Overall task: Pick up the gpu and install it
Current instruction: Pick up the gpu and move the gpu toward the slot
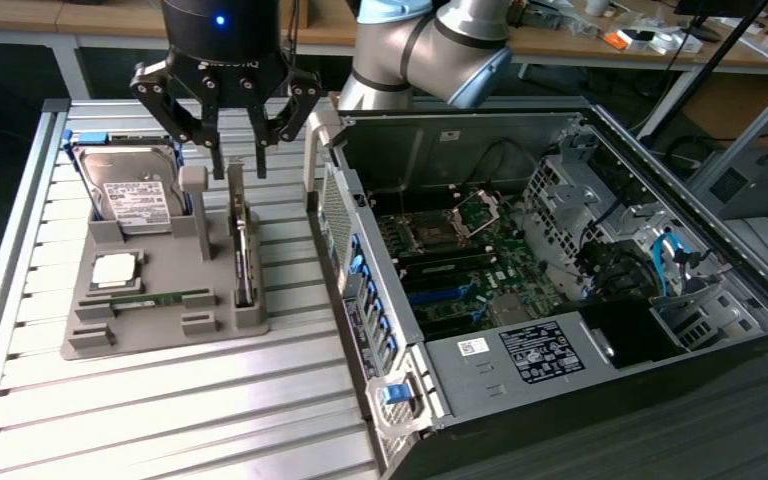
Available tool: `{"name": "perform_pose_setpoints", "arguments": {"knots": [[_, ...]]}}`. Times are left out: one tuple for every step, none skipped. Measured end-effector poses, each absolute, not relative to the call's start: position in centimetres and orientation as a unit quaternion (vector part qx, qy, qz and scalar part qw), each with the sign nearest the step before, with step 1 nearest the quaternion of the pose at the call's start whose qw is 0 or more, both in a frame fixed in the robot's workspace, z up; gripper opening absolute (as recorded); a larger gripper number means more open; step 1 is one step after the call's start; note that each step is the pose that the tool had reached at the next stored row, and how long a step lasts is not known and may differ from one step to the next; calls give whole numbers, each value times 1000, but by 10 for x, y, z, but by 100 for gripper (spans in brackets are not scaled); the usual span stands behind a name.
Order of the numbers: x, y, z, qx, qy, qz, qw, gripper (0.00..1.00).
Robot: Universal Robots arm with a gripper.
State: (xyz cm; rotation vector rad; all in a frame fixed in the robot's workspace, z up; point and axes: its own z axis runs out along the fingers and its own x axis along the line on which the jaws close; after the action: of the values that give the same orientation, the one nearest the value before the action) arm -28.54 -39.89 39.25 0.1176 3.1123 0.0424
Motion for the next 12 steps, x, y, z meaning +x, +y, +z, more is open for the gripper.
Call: {"name": "perform_pose_setpoints", "arguments": {"knots": [[-285,-399,393,38,999,14,13,42],[-285,-399,393,38,999,14,13,42],[-285,-399,392,38,999,14,13,42],[-285,-399,392,38,999,14,13,42],[-285,-399,392,38,999,14,13,42],[-286,-399,392,38,999,14,13,42],[-286,-399,391,38,999,14,13,42],[-286,-399,390,38,999,14,13,42],[-286,-399,389,38,999,14,13,42],[-286,-399,388,38,999,14,13,42],[-286,-399,387,38,999,14,13,42],[-286,-399,386,38,999,14,13,42]]}}
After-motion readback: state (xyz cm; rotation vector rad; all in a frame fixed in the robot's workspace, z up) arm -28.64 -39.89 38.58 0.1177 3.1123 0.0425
